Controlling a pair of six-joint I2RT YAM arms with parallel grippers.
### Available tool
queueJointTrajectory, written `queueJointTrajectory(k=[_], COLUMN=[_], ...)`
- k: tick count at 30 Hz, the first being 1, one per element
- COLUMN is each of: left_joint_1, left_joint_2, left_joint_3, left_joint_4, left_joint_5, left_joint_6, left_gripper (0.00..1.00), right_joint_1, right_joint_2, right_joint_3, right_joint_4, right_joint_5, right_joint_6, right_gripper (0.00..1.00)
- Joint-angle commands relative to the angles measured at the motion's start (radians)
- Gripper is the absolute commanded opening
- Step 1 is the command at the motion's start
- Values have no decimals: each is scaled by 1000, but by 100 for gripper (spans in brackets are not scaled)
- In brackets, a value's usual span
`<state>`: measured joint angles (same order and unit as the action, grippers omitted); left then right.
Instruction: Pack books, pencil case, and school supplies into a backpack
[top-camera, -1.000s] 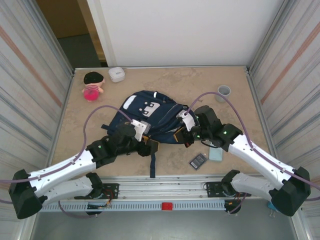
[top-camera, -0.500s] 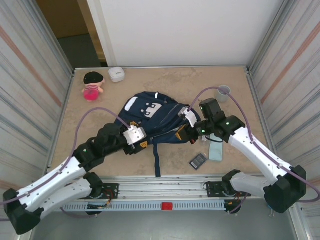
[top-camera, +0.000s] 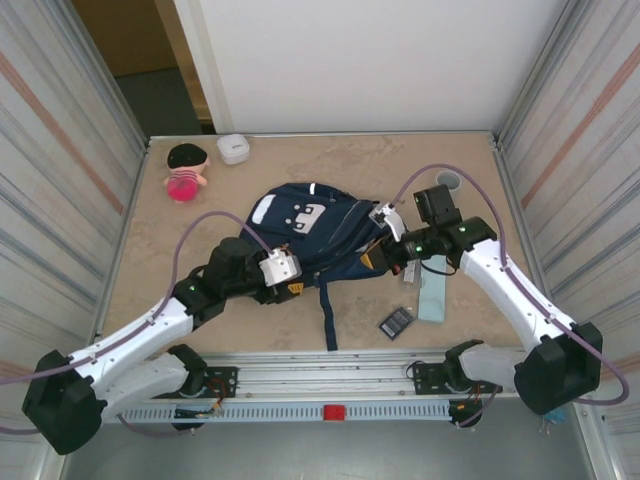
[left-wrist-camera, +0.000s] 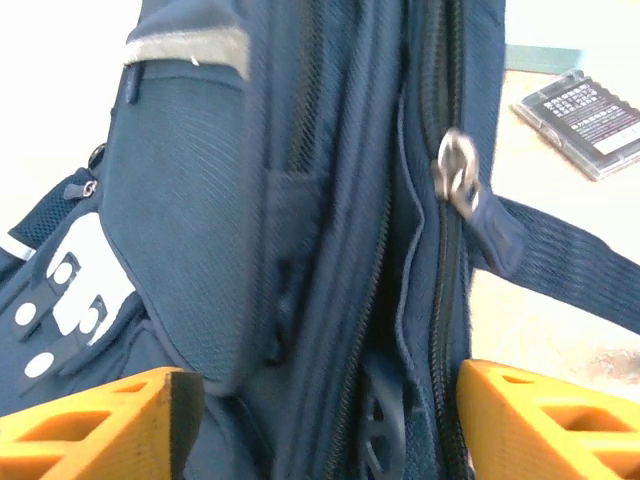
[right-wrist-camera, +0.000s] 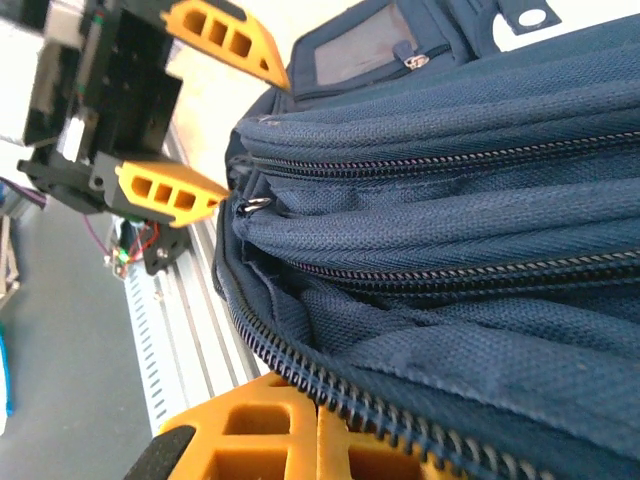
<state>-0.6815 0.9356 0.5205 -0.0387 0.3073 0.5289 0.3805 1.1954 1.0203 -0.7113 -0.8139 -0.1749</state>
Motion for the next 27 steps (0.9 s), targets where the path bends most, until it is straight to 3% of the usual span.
queueJointTrajectory(k=[1,4,6,7,8,10,11,14,16,18,24,27], left_joint_1=[6,7,7,7,7,8,11,18,17,17,17,17], left_joint_2=[-10,52,98,116,126,117,105,67,49,38,42,44], left_joint_3=[-48,-26,-24,-23,-22,-20,-19,-3,7,17,65,79], left_joint_4=[67,69,110,134,154,166,161,107,72,47,-12,-7], left_joint_5=[1,-5,3,4,0,4,16,40,51,60,124,141], left_joint_6=[-18,-5,-21,-32,-46,-77,-86,-89,-77,-73,-110,-155], left_gripper=[74,79,76,67,51,37,32,17,13,10,7,7], right_joint_1=[-8,-15,-18,-19,-22,-26,-24,1,13,9,39,194], right_joint_2=[3,12,16,19,19,18,20,28,13,-8,-100,-129], right_joint_3=[72,82,89,92,93,93,95,99,103,119,120,118], right_joint_4=[6,2,-10,-20,-31,-69,-108,-211,-222,-226,-143,-53], right_joint_5=[-136,-166,-180,-179,-170,-137,-92,72,144,177,146,232], right_joint_6=[-46,-51,-56,-63,-69,-93,-109,-139,-88,-9,311,556], right_gripper=[0,0,0,0,0,0,5,35,49,56,57,55])
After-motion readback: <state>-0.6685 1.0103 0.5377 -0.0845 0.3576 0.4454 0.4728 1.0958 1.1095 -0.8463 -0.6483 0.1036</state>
